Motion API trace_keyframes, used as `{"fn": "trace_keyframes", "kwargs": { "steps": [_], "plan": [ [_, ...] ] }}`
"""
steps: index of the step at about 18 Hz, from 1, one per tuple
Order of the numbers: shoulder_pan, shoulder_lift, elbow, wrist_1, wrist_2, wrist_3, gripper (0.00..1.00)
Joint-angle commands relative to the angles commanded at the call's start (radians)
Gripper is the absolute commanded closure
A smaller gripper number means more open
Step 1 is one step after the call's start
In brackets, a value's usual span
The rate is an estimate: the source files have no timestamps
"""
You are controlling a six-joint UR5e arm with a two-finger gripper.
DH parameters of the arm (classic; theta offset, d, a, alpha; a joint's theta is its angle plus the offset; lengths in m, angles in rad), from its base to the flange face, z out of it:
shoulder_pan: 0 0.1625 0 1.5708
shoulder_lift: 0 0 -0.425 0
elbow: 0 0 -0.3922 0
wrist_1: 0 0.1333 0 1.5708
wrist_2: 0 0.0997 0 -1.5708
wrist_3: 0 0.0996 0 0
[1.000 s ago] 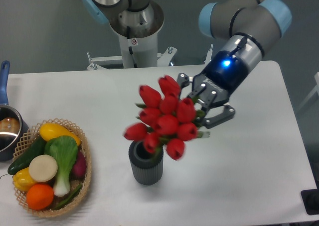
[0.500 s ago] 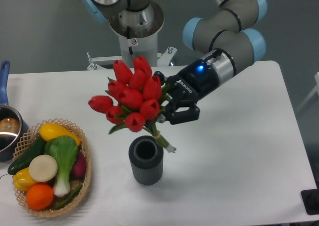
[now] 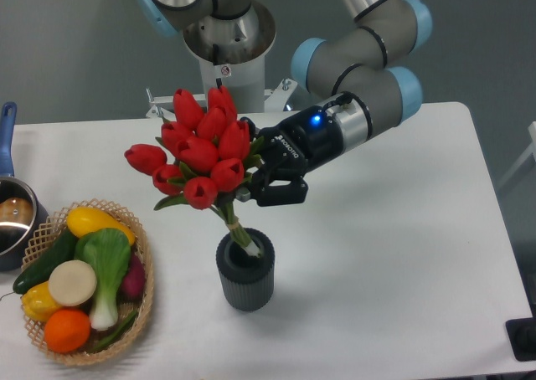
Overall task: Insert the flowers into the vase
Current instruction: 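Lower the tulip stems down into the vase opening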
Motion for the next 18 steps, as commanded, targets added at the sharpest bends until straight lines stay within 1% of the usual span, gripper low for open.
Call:
{"fn": "trace_keyframes", "kwargs": {
  "steps": [4,10,16,18],
  "plan": [
    [0.015,-0.002,-0.017,-0.002,0.0,0.002,0.62],
    [0.029,-0.014,-0.006,-0.006,0.0,0.0,0.62],
    [0.028,-0.063,0.008,-0.005,0.0,0.003,0.62],
    [0.023,-0.087,0.011,-0.003,0.003,0.005,0.62]
  ]
}}
